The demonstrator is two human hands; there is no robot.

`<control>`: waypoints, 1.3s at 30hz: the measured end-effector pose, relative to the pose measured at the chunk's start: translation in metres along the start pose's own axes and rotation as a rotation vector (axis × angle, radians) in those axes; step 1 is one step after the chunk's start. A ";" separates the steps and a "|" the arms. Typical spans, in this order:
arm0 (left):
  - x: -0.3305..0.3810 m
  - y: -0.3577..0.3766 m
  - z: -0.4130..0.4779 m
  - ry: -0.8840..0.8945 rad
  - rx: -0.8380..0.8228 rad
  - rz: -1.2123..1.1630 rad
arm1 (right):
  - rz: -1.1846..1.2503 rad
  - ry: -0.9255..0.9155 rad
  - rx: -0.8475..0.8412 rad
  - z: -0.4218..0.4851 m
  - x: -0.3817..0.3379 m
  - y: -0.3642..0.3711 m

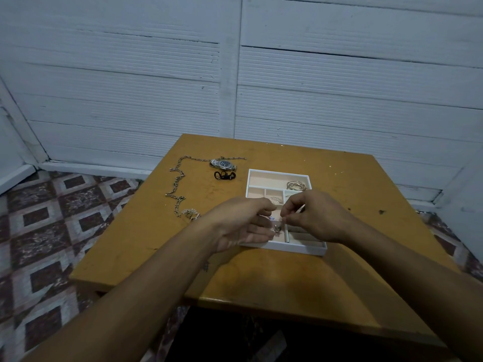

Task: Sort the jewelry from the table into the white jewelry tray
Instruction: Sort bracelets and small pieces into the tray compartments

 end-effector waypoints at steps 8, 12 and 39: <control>0.005 -0.016 -0.024 0.179 0.099 0.254 | 0.022 -0.001 -0.007 -0.001 -0.007 0.003; 0.005 -0.051 -0.054 0.331 0.329 0.531 | 0.069 -0.023 -0.028 0.002 -0.017 0.009; -0.059 -0.141 -0.084 0.213 0.658 1.188 | -0.364 -0.216 -0.077 0.087 -0.118 0.090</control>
Point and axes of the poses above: each hand's wrist, its own z-axis towards the middle knuckle, its own y-axis out of the palm, x = y × z, the point moved 7 cm from there along z, towards the middle knuckle, and after that the axes turned 8 degrees about -x, right-handed, at the moved point
